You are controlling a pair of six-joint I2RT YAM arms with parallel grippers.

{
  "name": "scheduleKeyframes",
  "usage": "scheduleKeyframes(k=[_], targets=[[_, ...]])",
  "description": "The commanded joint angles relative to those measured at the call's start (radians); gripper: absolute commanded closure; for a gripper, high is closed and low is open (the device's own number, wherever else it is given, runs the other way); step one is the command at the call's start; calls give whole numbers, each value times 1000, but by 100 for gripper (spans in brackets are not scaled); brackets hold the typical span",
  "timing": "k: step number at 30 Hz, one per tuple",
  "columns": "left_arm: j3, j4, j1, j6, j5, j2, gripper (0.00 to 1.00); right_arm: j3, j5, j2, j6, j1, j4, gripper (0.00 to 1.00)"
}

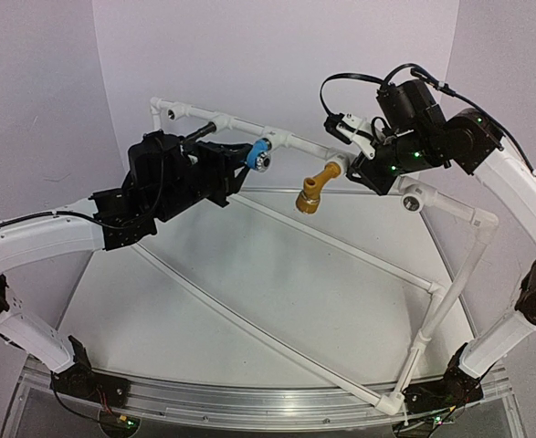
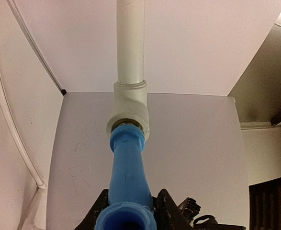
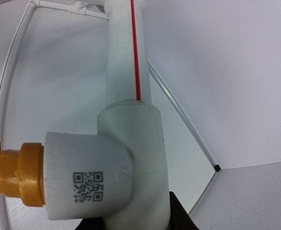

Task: Install the water faucets

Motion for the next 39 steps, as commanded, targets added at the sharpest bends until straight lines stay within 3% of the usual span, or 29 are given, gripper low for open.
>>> scheduleKeyframes(k=[1,9,19,34,39], targets=[[65,-112,42,202,-42,58,100,-21,-73,18,15,11,-69,100],[96,-145,42,401,-32,85,100,-25,-74,16,15,11,-66,100],[57,-82,43,492,-33,110,100,-28,-78,13,20,11,-64,100],[163,-188,44,816,-56,121,100,-37,-79,8,13,11,-65,100],[143,-167,44,860,-80,87,100,-43,-71,5,11,12,-63,100]])
